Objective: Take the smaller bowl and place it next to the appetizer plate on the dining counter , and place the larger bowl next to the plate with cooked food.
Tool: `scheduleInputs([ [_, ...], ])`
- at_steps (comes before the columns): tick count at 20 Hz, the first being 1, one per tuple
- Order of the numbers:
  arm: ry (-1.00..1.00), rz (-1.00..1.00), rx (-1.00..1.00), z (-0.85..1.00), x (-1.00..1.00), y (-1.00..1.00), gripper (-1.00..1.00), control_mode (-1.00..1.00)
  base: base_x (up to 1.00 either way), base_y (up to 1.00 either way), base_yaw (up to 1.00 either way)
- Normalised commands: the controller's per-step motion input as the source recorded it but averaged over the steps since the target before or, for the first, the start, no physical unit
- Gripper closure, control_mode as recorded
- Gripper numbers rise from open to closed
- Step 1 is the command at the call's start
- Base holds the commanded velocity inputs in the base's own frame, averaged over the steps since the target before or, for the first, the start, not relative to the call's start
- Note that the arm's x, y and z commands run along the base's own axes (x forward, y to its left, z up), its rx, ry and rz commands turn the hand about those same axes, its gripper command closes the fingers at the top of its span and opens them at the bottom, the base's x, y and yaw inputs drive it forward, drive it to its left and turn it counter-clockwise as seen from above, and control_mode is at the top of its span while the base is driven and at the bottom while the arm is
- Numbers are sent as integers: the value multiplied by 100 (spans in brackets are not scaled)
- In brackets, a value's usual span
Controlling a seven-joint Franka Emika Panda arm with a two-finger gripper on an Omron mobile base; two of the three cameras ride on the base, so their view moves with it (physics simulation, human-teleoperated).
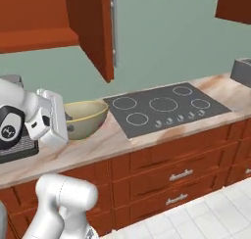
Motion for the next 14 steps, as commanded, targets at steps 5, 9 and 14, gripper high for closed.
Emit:
scheduleInputs([
  [5,0,0,0,0,0,0,100,100,-9,-30,-68],
  [9,0,0,0,0,0,0,100,100,-2,-29,-66],
  [14,0,0,0,0,0,0,100,100,0,-33,-61],
])
